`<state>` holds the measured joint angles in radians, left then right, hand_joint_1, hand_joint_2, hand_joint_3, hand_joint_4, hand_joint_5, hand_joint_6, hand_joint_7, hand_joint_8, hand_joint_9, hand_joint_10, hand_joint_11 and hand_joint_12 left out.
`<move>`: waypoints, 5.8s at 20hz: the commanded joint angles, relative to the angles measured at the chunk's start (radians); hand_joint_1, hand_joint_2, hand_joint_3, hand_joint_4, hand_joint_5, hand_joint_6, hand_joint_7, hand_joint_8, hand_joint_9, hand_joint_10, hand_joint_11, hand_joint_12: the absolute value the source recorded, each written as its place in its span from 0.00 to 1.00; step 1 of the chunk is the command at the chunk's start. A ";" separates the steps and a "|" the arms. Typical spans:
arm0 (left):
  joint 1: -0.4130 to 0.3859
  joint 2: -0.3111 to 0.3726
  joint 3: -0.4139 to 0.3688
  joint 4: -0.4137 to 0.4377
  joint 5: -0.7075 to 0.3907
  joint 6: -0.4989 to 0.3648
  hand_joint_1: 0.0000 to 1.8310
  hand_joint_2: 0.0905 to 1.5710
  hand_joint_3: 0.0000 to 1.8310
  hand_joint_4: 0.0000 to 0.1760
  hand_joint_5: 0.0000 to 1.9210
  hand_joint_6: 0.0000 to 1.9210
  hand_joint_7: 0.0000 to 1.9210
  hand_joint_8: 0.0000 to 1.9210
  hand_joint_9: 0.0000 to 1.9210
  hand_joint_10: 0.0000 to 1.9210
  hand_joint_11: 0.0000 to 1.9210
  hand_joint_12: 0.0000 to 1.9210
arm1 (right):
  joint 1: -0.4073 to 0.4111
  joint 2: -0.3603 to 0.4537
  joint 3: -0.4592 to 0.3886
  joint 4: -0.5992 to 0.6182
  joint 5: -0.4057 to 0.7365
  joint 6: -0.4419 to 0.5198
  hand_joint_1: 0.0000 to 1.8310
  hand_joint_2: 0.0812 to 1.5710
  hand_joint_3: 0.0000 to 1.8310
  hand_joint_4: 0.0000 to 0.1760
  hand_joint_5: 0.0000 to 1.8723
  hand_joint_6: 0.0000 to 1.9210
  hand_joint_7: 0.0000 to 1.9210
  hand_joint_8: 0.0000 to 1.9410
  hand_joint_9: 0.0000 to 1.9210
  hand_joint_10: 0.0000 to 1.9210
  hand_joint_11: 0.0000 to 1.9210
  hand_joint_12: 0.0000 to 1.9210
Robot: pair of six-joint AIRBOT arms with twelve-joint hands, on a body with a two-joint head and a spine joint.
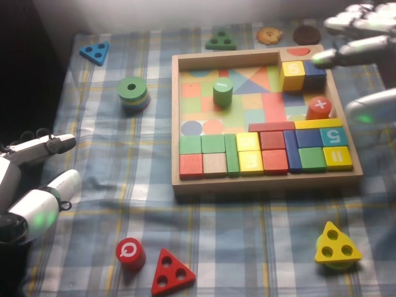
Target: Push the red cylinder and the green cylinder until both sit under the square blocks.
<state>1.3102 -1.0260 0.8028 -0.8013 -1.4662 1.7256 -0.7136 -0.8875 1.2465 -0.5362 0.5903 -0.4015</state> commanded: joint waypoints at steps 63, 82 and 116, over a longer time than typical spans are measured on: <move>-0.006 0.000 0.014 0.054 -0.078 -0.030 0.32 0.81 0.00 0.46 0.34 0.00 0.25 0.00 0.22 0.00 0.00 0.40 | -0.009 -0.073 0.056 -0.257 -0.080 0.181 0.00 0.58 0.00 1.00 0.17 0.00 0.00 0.00 0.00 0.00 0.00 0.00; -0.005 -0.001 0.014 0.053 -0.070 -0.030 0.32 0.80 0.00 0.49 0.33 0.00 0.25 0.00 0.23 0.00 0.00 0.38 | 0.002 0.021 -0.048 -0.064 0.017 0.059 0.00 0.56 0.00 1.00 0.15 0.00 0.00 0.00 0.00 0.00 0.00 0.00; -0.005 -0.003 0.013 0.046 -0.066 -0.030 0.31 0.81 0.00 0.47 0.34 0.00 0.25 0.00 0.23 0.00 0.00 0.38 | -0.049 -0.016 -0.026 -0.044 -0.038 -0.012 0.00 0.55 0.00 1.00 0.17 0.00 0.00 0.00 0.00 0.00 0.00 0.00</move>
<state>1.3121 -1.0309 0.8131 -0.7868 -1.4261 1.7035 -0.7712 -0.9012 1.2232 -0.6060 0.4690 -0.4152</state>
